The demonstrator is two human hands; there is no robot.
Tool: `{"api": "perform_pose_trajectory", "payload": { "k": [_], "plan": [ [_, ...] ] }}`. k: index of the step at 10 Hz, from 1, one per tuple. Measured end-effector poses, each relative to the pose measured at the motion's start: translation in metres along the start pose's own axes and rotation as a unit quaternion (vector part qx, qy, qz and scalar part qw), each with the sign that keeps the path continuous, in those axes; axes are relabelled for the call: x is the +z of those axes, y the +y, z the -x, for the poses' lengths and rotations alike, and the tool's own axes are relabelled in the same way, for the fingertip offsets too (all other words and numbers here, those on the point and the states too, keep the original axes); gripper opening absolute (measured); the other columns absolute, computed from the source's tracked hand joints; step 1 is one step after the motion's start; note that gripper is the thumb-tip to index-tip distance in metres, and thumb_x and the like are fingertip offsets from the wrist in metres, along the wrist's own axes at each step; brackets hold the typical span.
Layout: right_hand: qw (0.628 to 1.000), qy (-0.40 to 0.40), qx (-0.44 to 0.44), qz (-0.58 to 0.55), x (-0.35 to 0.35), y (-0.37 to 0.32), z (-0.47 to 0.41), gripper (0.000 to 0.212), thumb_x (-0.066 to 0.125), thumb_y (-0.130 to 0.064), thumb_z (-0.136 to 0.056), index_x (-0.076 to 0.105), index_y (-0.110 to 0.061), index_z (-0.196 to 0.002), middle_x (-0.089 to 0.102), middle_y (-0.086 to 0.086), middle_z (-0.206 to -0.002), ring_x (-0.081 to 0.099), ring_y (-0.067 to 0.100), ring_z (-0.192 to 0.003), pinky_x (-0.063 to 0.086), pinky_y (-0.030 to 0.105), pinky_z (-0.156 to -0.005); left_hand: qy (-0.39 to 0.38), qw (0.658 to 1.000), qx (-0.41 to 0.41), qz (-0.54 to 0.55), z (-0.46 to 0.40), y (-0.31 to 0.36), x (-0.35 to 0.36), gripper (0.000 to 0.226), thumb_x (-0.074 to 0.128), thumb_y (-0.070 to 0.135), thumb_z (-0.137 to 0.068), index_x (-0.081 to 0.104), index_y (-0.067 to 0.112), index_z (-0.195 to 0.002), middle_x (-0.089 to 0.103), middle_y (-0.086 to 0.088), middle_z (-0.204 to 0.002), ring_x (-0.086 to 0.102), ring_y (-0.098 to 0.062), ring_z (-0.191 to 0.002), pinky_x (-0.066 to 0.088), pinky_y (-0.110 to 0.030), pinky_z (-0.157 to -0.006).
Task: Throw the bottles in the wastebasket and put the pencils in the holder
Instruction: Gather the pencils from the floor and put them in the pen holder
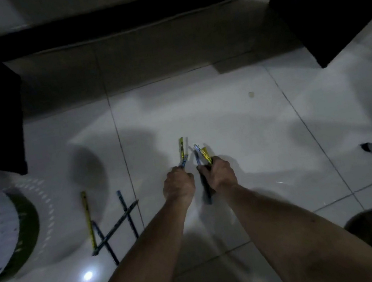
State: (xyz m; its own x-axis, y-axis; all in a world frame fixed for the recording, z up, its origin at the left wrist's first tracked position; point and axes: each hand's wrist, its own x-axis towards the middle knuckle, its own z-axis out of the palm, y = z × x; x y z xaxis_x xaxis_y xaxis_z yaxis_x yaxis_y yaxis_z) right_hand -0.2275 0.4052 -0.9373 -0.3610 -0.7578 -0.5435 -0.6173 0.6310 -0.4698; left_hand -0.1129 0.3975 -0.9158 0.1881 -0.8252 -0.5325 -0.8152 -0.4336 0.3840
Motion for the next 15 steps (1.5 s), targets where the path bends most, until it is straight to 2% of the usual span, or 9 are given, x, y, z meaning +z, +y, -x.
{"api": "perform_pose_trajectory", "payload": {
  "k": [2, 5, 8, 10, 11, 12, 13, 14, 15],
  "plan": [
    [0.993, -0.011, -0.049, 0.106, 0.019, -0.021, 0.019, 0.04, 0.05, -0.039, -0.1, 0.051, -0.01, -0.127, 0.06, 0.016, -0.126, 0.061, 0.038, -0.118, 0.047, 0.039, -0.096, 0.046, 0.999, -0.009, 0.016, -0.006, -0.021, -0.021, 0.037, 0.047, 0.028, -0.096, 0.055, 0.003, -0.121, 0.064, -0.023, -0.118, 0.06, -0.041, -0.112, 0.048, -0.041, -0.091],
    [0.993, -0.095, -0.057, -0.04, 0.037, -0.08, 0.044, 0.034, 0.047, -0.027, -0.101, 0.046, -0.001, -0.122, 0.061, 0.031, -0.122, 0.06, 0.045, -0.112, 0.047, 0.038, -0.089, 0.082, 0.978, -0.008, 0.192, -0.01, -0.081, -0.085, 0.02, 0.046, 0.008, -0.095, 0.06, 0.004, -0.109, 0.068, -0.023, -0.107, 0.064, -0.039, -0.101, 0.047, -0.035, -0.081],
    [0.977, -0.152, -0.139, 0.047, 0.112, -0.118, 0.1, 0.03, 0.065, -0.027, -0.091, 0.061, -0.01, -0.115, 0.068, 0.018, -0.114, 0.065, 0.037, -0.107, 0.053, 0.036, -0.087, 0.139, 0.969, -0.156, 0.135, 0.013, -0.19, -0.135, 0.04, 0.052, 0.033, -0.098, 0.064, -0.004, -0.108, 0.068, -0.028, -0.108, 0.065, -0.042, -0.104, 0.049, -0.04, -0.087],
    [0.871, -0.193, -0.382, 0.242, 0.139, -0.125, 0.117, 0.041, 0.066, -0.032, -0.09, 0.056, -0.018, -0.128, 0.047, 0.007, -0.133, 0.059, 0.033, -0.114, 0.052, 0.04, -0.085, 0.211, 0.952, -0.112, 0.194, 0.018, -0.231, -0.144, 0.032, 0.052, 0.021, -0.097, 0.069, -0.005, -0.09, 0.067, -0.03, -0.087, 0.068, -0.046, -0.082, 0.053, -0.04, -0.069],
    [0.835, -0.203, -0.419, 0.294, 0.148, -0.132, 0.115, 0.033, 0.065, -0.027, -0.091, 0.06, -0.016, -0.121, 0.046, 0.006, -0.126, 0.062, 0.036, -0.104, 0.054, 0.041, -0.078, 0.212, 0.918, -0.149, 0.301, 0.013, -0.249, -0.141, 0.035, 0.048, 0.023, -0.098, 0.069, -0.004, -0.105, 0.066, -0.025, -0.101, 0.066, -0.043, -0.096, 0.053, -0.038, -0.08],
    [0.807, -0.208, -0.441, 0.332, 0.152, -0.137, 0.114, 0.028, 0.059, -0.02, -0.095, 0.06, -0.017, -0.123, 0.053, 0.008, -0.126, 0.061, 0.035, -0.109, 0.052, 0.04, -0.082, 0.182, 0.933, -0.057, 0.305, 0.0, -0.274, -0.124, 0.065, 0.023, 0.027, -0.104, 0.07, 0.007, -0.064, 0.061, -0.018, -0.06, 0.062, -0.033, -0.049, 0.051, -0.029, -0.044],
    [0.797, -0.21, -0.454, 0.338, 0.15, -0.14, 0.115, 0.026, 0.053, -0.02, -0.098, 0.06, -0.018, -0.123, 0.057, 0.01, -0.126, 0.06, 0.035, -0.11, 0.05, 0.038, -0.082, 0.19, 0.908, -0.158, 0.339, 0.002, -0.266, -0.133, 0.045, 0.036, 0.027, -0.103, 0.052, 0.029, -0.061, 0.046, 0.004, -0.061, 0.054, -0.018, -0.064, 0.037, -0.018, -0.046],
    [0.83, -0.234, -0.406, 0.302, 0.14, -0.137, 0.11, 0.03, 0.052, -0.023, -0.098, 0.056, -0.02, -0.127, 0.061, 0.014, -0.124, 0.062, 0.037, -0.109, 0.049, 0.036, -0.083, 0.176, 0.922, -0.135, 0.318, 0.007, -0.256, -0.142, 0.038, 0.044, 0.037, -0.098, 0.065, 0.016, -0.074, 0.061, -0.009, -0.069, 0.062, -0.025, -0.066, 0.046, -0.025, -0.056],
    [0.918, -0.196, -0.29, 0.185, 0.129, -0.133, 0.103, 0.034, 0.055, -0.024, -0.094, 0.058, -0.018, -0.127, 0.066, 0.02, -0.116, 0.065, 0.039, -0.103, 0.054, 0.037, -0.085, 0.161, 0.957, -0.136, 0.2, -0.006, -0.254, -0.138, 0.042, 0.055, 0.042, -0.094, 0.071, 0.004, -0.09, 0.071, -0.017, -0.086, 0.069, -0.034, -0.081, 0.05, -0.03, -0.067]
  ]
}}
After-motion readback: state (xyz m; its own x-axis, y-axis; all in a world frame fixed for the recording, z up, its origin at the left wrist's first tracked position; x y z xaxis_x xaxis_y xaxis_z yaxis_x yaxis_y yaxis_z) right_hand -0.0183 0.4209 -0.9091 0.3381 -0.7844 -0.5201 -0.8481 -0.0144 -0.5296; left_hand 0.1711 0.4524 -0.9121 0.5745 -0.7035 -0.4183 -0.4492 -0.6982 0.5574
